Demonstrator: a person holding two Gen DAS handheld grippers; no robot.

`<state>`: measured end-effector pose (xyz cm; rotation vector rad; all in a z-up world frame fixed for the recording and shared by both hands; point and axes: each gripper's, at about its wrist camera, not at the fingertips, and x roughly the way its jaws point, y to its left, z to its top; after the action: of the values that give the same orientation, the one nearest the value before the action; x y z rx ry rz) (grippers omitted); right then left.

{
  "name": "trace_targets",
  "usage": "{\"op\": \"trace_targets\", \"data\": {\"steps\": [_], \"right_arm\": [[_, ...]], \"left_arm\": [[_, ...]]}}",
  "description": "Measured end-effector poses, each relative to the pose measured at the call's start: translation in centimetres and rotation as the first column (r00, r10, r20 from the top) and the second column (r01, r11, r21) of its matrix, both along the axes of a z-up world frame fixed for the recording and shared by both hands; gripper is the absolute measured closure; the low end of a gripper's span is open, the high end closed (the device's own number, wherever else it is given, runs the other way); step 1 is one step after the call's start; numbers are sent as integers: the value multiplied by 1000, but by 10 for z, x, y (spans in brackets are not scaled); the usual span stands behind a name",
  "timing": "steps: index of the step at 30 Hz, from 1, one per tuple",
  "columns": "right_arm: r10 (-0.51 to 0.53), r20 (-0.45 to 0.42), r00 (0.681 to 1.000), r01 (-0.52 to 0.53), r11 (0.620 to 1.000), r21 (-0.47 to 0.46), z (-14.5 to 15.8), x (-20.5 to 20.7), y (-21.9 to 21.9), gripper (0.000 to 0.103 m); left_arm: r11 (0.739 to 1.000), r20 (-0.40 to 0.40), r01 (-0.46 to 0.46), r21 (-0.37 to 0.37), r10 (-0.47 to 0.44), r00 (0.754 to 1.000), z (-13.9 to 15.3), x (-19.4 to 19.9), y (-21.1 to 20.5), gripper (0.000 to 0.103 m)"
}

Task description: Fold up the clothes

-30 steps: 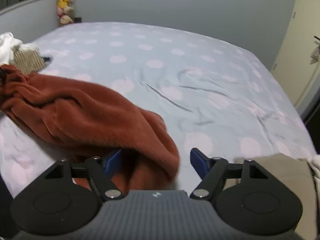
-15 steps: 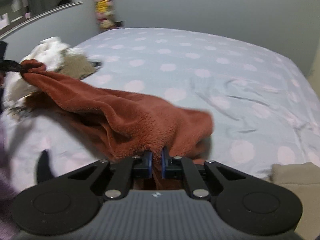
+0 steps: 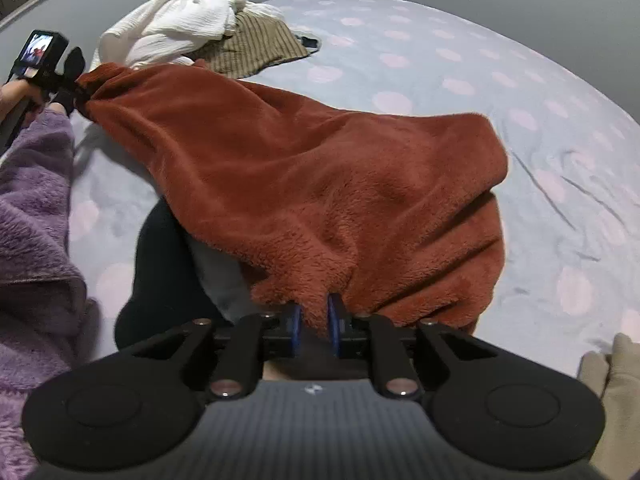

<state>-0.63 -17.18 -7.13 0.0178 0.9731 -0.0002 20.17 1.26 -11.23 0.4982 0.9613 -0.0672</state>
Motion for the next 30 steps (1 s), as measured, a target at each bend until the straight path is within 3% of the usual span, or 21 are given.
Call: {"op": "trace_targets", "data": {"steps": [2, 6, 13, 16, 17, 18, 20, 24, 30], "right_arm": [[14, 3, 1000, -14, 1000, -23, 9, -1, 0, 80], [47, 15, 999, -46, 998, -49, 35, 0, -8, 72], [50, 27, 998, -45, 982, -183, 67, 18, -34, 70], [53, 11, 999, -50, 980, -194, 65, 36, -56, 70], [56, 10, 998, -52, 978, -204, 64, 43, -63, 69], [57, 8, 998, -54, 975, -214, 62, 50, -71, 68], [62, -1, 998, -61, 968, -243, 58, 62, -87, 64], [96, -25, 995, -99, 960, -262, 45, 88, -118, 59], [186, -51, 981, -192, 961, -200, 23, 132, -139, 50]], "left_arm": [[999, -6, 47, 1, -47, 999, 2, -3, -4, 90], [986, 13, 165, 23, -165, 986, 12, -6, -17, 77], [930, 41, 362, 67, -365, 930, 29, -12, -39, 74], [893, 49, 441, 87, -446, 893, 37, -14, -48, 73], [879, 52, 467, 94, -473, 880, 39, -15, -51, 69], [865, 54, 492, 101, -499, 865, 42, -16, -54, 58], [832, 48, 541, 126, -550, 834, 39, -12, -66, 53], [767, 2, 622, 159, -630, 777, 23, 5, -91, 52], [668, -128, 715, 208, -706, 697, -16, 24, -115, 50]]}}
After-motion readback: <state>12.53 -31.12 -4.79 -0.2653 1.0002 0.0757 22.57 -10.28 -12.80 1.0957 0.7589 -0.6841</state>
